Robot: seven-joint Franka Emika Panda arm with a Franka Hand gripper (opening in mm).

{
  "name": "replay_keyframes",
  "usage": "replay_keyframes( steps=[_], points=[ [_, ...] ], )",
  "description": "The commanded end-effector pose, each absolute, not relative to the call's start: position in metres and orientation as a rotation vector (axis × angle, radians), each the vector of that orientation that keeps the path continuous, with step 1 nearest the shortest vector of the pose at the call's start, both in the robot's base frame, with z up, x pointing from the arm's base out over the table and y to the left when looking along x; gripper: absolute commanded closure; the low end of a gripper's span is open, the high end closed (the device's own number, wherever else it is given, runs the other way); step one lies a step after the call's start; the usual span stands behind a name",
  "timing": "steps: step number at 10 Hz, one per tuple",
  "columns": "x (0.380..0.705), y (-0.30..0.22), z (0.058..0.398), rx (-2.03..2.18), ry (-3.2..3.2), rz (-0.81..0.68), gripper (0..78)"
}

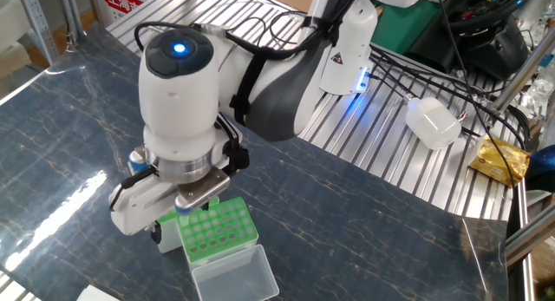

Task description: Transfer all large pipette tips from one holder to another

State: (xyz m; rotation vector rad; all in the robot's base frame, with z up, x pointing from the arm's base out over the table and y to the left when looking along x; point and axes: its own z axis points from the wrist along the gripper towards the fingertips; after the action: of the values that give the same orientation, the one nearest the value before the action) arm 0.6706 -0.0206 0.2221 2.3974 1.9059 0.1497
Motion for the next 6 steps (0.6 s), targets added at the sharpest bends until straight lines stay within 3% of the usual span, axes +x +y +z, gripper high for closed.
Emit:
replay_keyframes(
  steps=[1, 6],
  points=[
    [0.671, -0.02, 0.215, 2.395, 1.895, 0.138, 0.2],
    [0.67, -0.021, 0.202, 2.382, 1.9, 0.116, 0.2]
  ],
)
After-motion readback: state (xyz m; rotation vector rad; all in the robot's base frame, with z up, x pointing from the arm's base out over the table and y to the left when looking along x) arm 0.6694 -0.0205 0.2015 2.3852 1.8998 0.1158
